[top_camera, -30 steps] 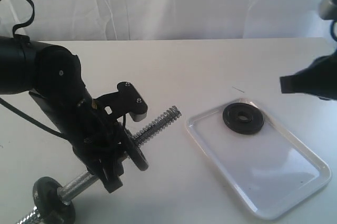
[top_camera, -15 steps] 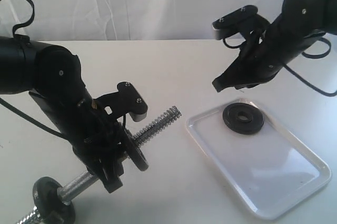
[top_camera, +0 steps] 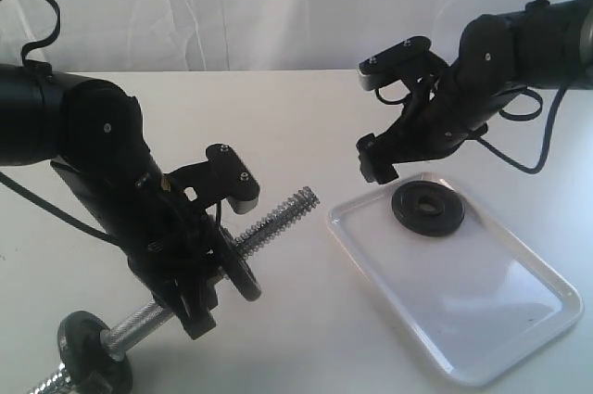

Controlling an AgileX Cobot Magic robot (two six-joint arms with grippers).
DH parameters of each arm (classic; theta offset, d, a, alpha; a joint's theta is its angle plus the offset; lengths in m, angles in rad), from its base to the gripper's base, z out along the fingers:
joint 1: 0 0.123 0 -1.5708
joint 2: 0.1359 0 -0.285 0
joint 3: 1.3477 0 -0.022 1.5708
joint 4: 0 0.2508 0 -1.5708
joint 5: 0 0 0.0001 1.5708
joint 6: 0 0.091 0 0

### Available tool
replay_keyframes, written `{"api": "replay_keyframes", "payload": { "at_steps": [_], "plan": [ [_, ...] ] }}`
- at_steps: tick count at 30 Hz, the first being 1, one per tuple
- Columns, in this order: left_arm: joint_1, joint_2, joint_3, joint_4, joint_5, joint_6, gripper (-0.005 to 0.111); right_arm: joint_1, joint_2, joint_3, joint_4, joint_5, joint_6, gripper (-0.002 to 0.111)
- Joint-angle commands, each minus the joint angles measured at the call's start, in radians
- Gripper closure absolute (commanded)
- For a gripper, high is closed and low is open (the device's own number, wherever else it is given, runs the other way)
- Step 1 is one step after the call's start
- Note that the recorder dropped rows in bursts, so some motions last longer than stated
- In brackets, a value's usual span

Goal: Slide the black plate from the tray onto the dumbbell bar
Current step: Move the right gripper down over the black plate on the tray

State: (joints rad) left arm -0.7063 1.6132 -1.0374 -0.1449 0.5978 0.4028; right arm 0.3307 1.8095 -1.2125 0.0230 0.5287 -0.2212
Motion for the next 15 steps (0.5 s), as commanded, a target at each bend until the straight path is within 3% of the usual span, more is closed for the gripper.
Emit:
{"api": "replay_keyframes", "payload": {
  "at_steps": [1,6,9,15],
  "plan": [
    [-0.005,-0.054,-0.023,-0.06,-0.001,-0.006,0.107,0.006,0.002,-0.007,-0.039,-0.024,0.137,0.003],
    [-0.005,-0.054,-0.023,-0.062,-0.001,-0.006,0.107,-0.021,0.049,-0.066,-0.163,0.097,0.35,0.003],
    [-0.005,-0.054,-0.023,-0.062,-0.001,-0.006,0.107,-0.052,0.134,-0.164,-0.152,0.26,0.356,0.003],
    [-0.005,-0.054,-0.023,-0.062,-0.001,-0.006,0.107,-0.052,0.223,-0.173,-0.152,0.251,0.333,0.003]
  ]
}}
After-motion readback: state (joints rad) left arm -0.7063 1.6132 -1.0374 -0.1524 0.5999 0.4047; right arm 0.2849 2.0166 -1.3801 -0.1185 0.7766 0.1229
